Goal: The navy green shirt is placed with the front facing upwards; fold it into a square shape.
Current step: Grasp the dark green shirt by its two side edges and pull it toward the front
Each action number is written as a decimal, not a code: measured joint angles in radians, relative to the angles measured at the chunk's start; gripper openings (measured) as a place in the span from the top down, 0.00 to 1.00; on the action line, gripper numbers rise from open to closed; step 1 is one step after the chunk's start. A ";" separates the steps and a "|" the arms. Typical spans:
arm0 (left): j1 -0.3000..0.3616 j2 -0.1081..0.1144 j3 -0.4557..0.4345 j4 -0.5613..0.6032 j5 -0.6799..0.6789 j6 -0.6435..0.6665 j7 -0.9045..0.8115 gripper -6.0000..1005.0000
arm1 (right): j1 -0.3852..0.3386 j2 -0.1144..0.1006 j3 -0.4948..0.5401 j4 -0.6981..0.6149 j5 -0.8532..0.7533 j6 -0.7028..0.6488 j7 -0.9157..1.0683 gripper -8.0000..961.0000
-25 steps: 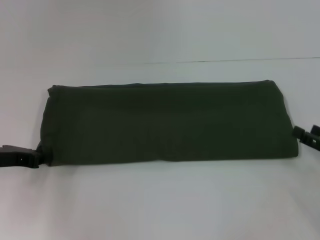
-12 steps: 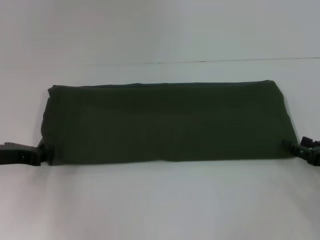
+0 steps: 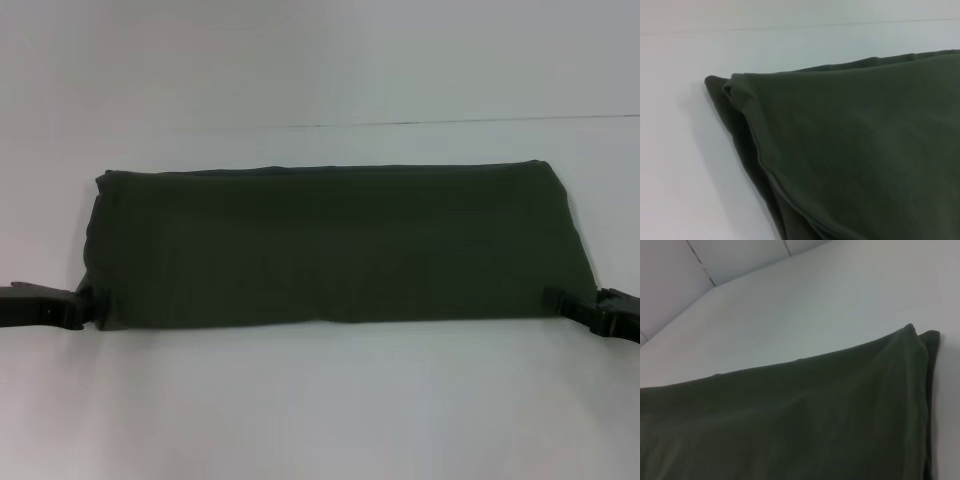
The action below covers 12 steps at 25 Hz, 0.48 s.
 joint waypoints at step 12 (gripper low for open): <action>0.000 0.000 0.000 0.000 -0.002 0.000 0.010 0.92 | 0.011 -0.001 -0.003 0.003 -0.001 0.013 -0.002 0.63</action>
